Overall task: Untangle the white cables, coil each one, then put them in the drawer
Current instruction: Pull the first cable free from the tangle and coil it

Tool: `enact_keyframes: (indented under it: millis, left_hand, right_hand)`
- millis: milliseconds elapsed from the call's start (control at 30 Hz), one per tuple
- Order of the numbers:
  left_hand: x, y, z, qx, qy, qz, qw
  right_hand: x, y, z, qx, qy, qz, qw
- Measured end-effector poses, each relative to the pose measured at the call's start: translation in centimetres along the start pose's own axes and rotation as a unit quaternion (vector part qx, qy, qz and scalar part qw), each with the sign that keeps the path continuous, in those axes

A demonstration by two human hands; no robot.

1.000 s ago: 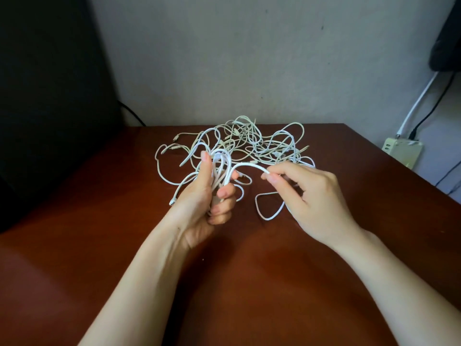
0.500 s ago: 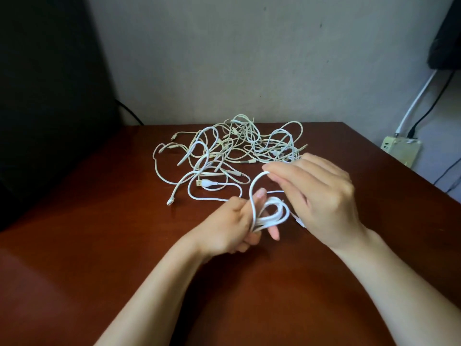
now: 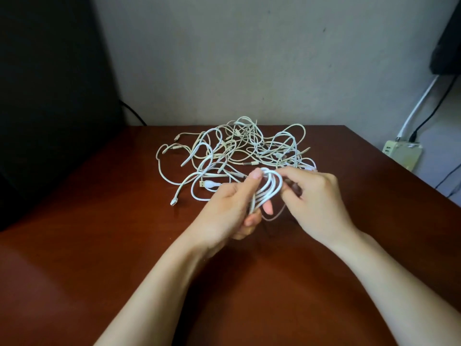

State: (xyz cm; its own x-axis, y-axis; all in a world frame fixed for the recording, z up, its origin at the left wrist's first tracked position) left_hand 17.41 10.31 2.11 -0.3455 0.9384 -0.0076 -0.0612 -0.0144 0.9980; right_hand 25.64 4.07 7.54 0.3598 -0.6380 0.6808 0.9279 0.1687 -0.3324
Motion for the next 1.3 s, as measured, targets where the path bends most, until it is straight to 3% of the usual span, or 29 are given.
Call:
enact_keyframes:
  millis: [167,300,533,700,800,933,1067,1167,1300]
  left_hand:
    - [1.5,0.5,-0.3,-0.01,0.036,-0.027,0.999]
    - [2.8,0.3,-0.3,-0.012,0.071,-0.033,0.997]
    - [5.3,0.4,-1.2,-0.036,0.21,0.057,0.975]
    - [7.1,-0.3,-1.9,-0.025,0.28,0.028,0.959]
    - [7.5,0.2,-2.2,-0.022,0.29,0.153,0.945]
    - [7.1,1.2,-2.2,-0.024,0.302,0.317,0.899]
    - [5.9,1.2,-1.6,-0.029,0.267,0.386,0.883]
    - [3.7,1.3,-0.8,-0.061,0.165,0.409,0.896]
    - [0.8,0.9,-0.2,-0.073,0.051,0.392,0.916]
  right_hand:
    - [-0.5,-1.1,-0.1,0.033,-0.035,0.022,0.999]
    - [-0.1,-1.5,-0.1,0.038,-0.015,0.019,0.999]
    - [-1.4,-2.5,-0.4,0.067,-0.068,-0.041,0.995]
    - [-2.9,-4.5,-1.0,0.138,-0.109,-0.067,0.982]
    - [-2.7,-6.0,-1.3,0.189,-0.081,-0.095,0.974]
    - [-1.6,-6.9,-1.6,0.231,-0.036,-0.114,0.966]
    - [-0.5,-7.6,-2.0,0.266,0.016,-0.125,0.956]
    - [0.8,-7.3,-2.0,0.257,0.063,-0.118,0.957]
    - [2.3,-4.8,-1.6,0.181,0.103,-0.059,0.976]
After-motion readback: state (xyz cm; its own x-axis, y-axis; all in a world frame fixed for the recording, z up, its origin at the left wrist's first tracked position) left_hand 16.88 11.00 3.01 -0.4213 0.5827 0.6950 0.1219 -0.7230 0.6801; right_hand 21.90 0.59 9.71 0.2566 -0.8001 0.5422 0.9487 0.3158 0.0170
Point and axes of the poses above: each hand's wrist, its own z-axis towards the middle knuckle, its own x-axis out of the back of the hand, y = z × x, the point moved 9 cm from there along z, towards the middle knuckle, and after that the axes turned 12 degrees about -y, right-handed, at the moved point
